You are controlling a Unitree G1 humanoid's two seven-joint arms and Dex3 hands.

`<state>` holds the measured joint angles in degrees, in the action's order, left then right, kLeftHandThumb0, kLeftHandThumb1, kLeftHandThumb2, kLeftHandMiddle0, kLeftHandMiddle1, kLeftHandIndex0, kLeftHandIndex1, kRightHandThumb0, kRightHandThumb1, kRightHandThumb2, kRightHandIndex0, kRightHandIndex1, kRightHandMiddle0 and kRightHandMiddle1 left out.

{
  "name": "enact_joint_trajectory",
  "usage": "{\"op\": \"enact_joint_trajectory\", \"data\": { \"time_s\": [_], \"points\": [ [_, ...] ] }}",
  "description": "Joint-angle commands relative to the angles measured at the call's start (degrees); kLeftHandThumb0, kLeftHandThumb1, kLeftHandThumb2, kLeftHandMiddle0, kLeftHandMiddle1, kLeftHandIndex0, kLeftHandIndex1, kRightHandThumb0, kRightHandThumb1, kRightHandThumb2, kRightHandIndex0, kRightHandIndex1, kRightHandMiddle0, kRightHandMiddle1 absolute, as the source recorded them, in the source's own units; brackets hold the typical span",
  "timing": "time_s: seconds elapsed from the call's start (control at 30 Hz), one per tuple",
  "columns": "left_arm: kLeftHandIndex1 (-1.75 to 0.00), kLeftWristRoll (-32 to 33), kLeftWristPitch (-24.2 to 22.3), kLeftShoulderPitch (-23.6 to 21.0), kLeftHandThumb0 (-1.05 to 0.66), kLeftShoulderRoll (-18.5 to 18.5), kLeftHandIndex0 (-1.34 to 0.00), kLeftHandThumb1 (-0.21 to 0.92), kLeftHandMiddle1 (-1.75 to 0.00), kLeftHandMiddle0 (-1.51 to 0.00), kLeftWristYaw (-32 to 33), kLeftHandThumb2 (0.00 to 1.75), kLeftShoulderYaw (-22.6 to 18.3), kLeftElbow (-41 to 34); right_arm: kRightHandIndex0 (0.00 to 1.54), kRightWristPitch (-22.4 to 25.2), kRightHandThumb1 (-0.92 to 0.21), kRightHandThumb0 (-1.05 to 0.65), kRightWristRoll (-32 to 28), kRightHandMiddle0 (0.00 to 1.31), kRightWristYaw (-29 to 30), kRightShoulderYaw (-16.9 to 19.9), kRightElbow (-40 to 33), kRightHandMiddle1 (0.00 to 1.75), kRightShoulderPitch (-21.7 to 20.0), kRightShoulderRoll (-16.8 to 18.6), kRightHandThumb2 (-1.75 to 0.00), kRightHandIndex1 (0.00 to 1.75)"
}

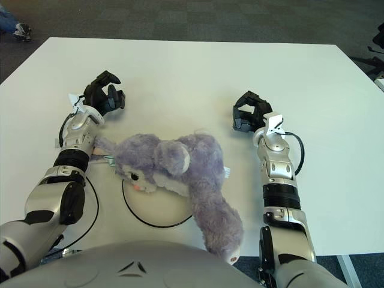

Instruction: Put the doll into the plate.

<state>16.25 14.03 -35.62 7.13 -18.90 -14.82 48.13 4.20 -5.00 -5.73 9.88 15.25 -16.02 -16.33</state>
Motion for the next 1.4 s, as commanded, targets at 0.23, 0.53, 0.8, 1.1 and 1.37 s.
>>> {"op": "enact_joint_trajectory", "data": {
  "time_s": [0.23, 0.53, 0.8, 1.1, 1.37],
  "points": [
    [-1.75, 3.1, -0.3, -1.1, -0.51, -0.4, -0.68, 0.23, -1.75, -1.3, -3.4, 1.42, -2.1, 3.2, 1.12, 1.0, -0.35, -0.47, 1.1, 0.58, 3.0, 0.3, 0.3, 1.75, 1.7, 0.7, -1.27, 1.75],
    [-1.75, 3.2, 0.4, -1.6, -0.52, -0.5, -0.69, 0.22, -1.75, -1.32, -2.8, 1.44, -2.8, 4.8, 1.17, -2.2, -0.33, -0.48, -1.1, 0.61, 4.5, 2.2, 0.9, 1.75, 1.6, 2.8, -1.3, 1.75],
    [-1.75, 3.7, -0.1, -1.7, -0.52, -1.0, -0.69, 0.22, -1.75, -1.34, -2.2, 1.43, -3.6, 4.9, 1.2, -7.2, -0.29, -0.49, -1.7, 0.63, 6.0, 3.9, 2.2, 1.75, 1.5, 4.8, -1.34, 1.75],
    [-1.75, 2.2, 0.5, -1.0, -0.52, -1.6, -0.69, 0.23, -1.75, -1.35, 1.1, 1.43, -3.2, 3.8, 1.21, -12.9, -0.28, -0.49, -1.0, 0.64, 7.1, 4.8, 5.0, 1.75, 1.0, 5.8, -1.36, 1.75],
    [-1.75, -0.7, 1.8, 0.3, -0.51, -2.3, -0.67, 0.24, -1.75, -1.36, 6.4, 1.41, -1.9, 1.2, 1.2, -16.4, -0.29, -0.49, -0.4, 0.64, 7.5, 4.5, 6.2, 1.75, 1.4, 6.0, -1.35, 1.75]
  ]
}}
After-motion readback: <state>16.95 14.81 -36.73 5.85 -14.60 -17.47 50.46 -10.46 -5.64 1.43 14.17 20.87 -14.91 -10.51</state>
